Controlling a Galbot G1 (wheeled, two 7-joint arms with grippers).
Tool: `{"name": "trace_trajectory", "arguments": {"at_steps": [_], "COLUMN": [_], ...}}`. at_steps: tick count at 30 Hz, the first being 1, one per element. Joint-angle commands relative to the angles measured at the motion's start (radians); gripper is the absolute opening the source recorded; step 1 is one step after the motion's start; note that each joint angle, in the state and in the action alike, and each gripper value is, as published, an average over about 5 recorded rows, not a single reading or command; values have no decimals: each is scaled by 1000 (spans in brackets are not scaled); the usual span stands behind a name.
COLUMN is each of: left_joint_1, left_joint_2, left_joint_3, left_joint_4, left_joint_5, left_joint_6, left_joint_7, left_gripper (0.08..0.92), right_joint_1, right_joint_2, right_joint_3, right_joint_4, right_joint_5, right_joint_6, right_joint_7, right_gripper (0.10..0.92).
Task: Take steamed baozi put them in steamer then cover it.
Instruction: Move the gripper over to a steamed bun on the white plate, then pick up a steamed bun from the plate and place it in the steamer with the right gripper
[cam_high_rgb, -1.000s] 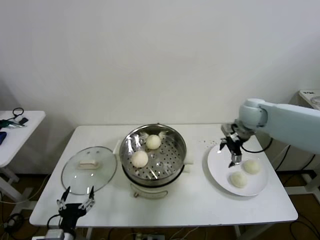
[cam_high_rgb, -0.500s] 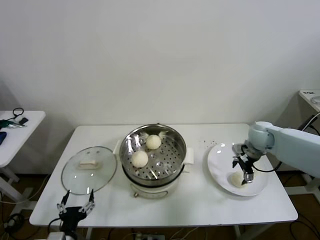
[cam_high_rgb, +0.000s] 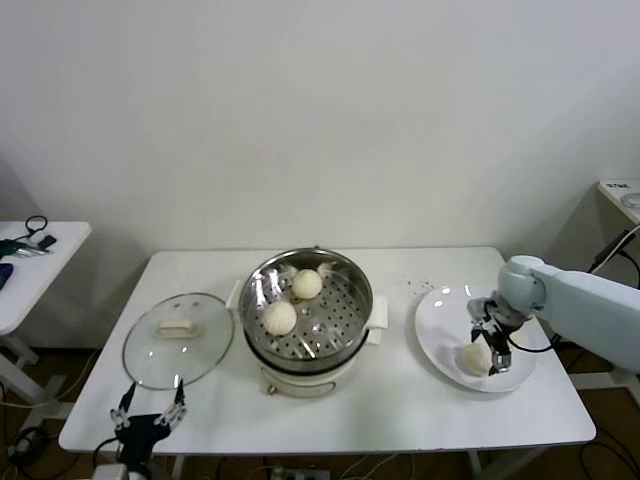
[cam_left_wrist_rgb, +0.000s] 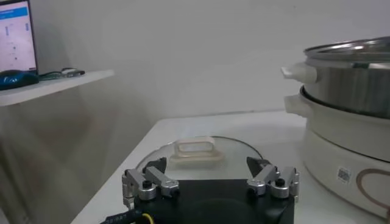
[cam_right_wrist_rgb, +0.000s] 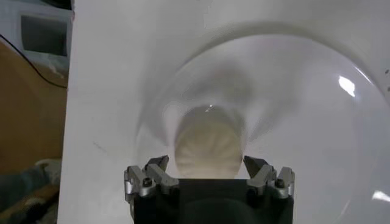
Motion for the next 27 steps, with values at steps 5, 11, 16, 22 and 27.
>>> {"name": "trace_trajectory", "arguments": {"at_steps": [5, 11, 16, 22, 27], "left_joint_1": [-2, 0, 0, 2, 4], "left_joint_2": [-5, -7, -11, -10, -8], "left_joint_3": [2, 2, 4, 3, 3], "left_joint_4": [1, -1, -7, -7, -6], "left_joint_5": [3, 2, 3, 1, 0], "left_joint_6": [1, 1, 4, 3, 1], "left_joint_7": [-1, -2, -2, -2, -3], "left_gripper": [823, 823, 823, 823, 823], "right_joint_1": [-37, -27, -9, 90, 264], "right_joint_2": [18, 24, 23, 27, 78], "right_joint_3": [40, 29, 17, -20, -89], "right_joint_4": [-32, -35, -29, -14, -1], "right_joint_5": [-26, -26, -26, -19, -13], "right_joint_6": [7, 14, 25, 116, 301], "right_joint_7": [-10, -20, -26, -42, -85], "right_gripper": [805, 754, 726, 721, 721]}}
